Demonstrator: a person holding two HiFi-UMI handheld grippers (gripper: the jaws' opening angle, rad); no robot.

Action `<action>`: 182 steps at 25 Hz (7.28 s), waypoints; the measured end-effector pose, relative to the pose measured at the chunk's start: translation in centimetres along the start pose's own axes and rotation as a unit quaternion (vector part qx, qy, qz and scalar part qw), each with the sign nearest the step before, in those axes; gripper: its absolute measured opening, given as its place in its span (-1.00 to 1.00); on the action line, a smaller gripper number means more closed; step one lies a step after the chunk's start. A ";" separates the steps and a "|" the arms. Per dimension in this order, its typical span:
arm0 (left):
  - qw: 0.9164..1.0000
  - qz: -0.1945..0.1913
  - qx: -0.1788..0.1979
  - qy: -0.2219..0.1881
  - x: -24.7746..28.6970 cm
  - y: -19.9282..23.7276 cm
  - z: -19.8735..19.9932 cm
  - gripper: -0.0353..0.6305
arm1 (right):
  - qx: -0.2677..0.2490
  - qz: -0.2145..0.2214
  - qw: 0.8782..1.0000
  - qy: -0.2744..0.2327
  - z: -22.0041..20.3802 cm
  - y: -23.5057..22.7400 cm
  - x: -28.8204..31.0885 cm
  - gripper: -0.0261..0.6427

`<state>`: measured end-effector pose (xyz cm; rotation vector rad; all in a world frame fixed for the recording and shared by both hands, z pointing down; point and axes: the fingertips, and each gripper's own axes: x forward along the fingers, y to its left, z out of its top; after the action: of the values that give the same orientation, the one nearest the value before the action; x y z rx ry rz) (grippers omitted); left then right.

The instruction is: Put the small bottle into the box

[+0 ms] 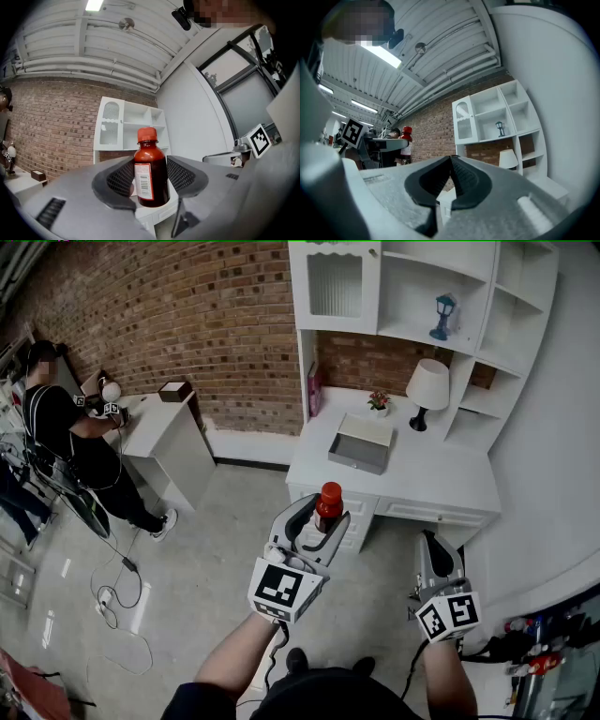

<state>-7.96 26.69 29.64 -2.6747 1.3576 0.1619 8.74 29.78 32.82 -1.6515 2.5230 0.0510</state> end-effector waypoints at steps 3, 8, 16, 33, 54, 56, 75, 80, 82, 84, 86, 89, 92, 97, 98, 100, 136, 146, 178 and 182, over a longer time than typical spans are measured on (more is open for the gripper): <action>1.000 -0.002 -0.005 0.000 -1.6 1.3 -0.3 -0.25 | -0.007 -0.001 1.000 0.000 -0.1 2.1 0.1 -0.92; 1.000 -0.009 -0.020 -0.007 -3.0 3.4 -0.6 -0.25 | -0.019 -0.014 1.000 0.006 0.0 4.3 0.7 -0.92; 0.999 -0.028 -0.044 -0.006 -4.9 8.3 -1.9 -0.25 | -0.054 -0.052 0.997 -0.001 0.6 7.4 2.4 -0.74; 0.996 -0.005 -0.085 0.036 0.0 15.2 -8.1 -0.25 | -0.038 -0.040 0.998 0.026 -3.7 4.5 11.5 -0.64; 0.991 0.023 -0.101 0.084 17.5 14.7 -11.0 -0.25 | 0.006 0.015 1.000 0.005 -5.2 -10.0 21.4 -0.64; 0.991 0.024 -0.103 0.087 18.3 14.9 -11.5 -0.25 | 0.006 0.015 1.000 0.008 -5.5 -10.6 21.9 -0.64; 0.972 -0.051 -0.162 0.161 31.6 21.1 -21.4 -0.25 | -0.008 -0.045 0.999 0.029 -7.5 -17.2 33.0 -0.67; 0.958 -0.080 -0.187 0.201 35.5 23.6 -25.6 -0.25 | -0.017 -0.061 0.997 0.047 -8.1 -18.2 38.1 -0.67; 0.953 -0.089 -0.194 0.214 36.8 24.4 -27.2 -0.25 | -0.020 -0.068 0.996 0.055 -8.6 -18.6 39.8 -0.67; 0.949 -0.097 -0.200 0.224 37.9 25.3 -28.7 -0.25 | -0.022 -0.075 0.995 0.064 -9.3 -18.9 41.4 -0.67; 0.944 -0.104 -0.204 0.236 38.9 26.0 -30.3 -0.25 | -0.020 -0.083 0.994 0.071 -10.1 -19.2 42.6 -0.67; 0.936 -0.112 -0.210 0.260 40.1 26.4 -32.7 -0.25 | -0.018 -0.091 0.992 0.082 -11.3 -19.6 44.0 -0.67; 0.925 -0.117 -0.212 0.292 41.2 26.2 -35.3 -0.25 | -0.015 -0.095 0.991 0.090 -12.3 -20.7 44.9 -0.67; 0.906 -0.117 -0.213 0.346 42.6 25.2 -39.2 -0.25 | 0.001 -0.093 0.991 0.093 -13.5 -23.2 46.5 -0.69; 0.902 -0.116 -0.215 0.357 42.8 25.0 -39.9 -0.25 | 0.005 -0.088 0.992 0.093 -13.7 -23.6 46.8 -0.69; 0.893 -0.111 -0.218 0.378 43.1 24.4 -41.6 -0.25 | 0.011 -0.076 0.993 0.091 -14.0 -24.6 47.4 -0.69; 0.744 -0.027 -0.115 0.658 43.3 19.2 -57.7 -0.24 | 0.073 -0.032 0.992 0.095 -16.7 -39.3 48.9 -0.81; 0.732 -0.039 -0.097 0.673 42.7 19.3 -58.0 -0.22 | 0.063 -0.052 0.993 0.087 -16.0 -38.9 47.5 -0.81; 0.996 0.071 0.043 0.039 47.4 32.8 -12.7 -0.66 | -0.045 0.011 0.999 -0.001 -4.0 -27.5 51.7 -0.85; 0.997 0.065 0.034 0.011 46.9 32.6 -10.5 -0.66 | -0.072 0.003 0.997 -0.018 -2.0 -26.7 51.3 -0.85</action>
<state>-6.40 -31.41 30.22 -2.5400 1.5172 0.0969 12.76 -27.89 29.58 -1.6785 2.5518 0.2663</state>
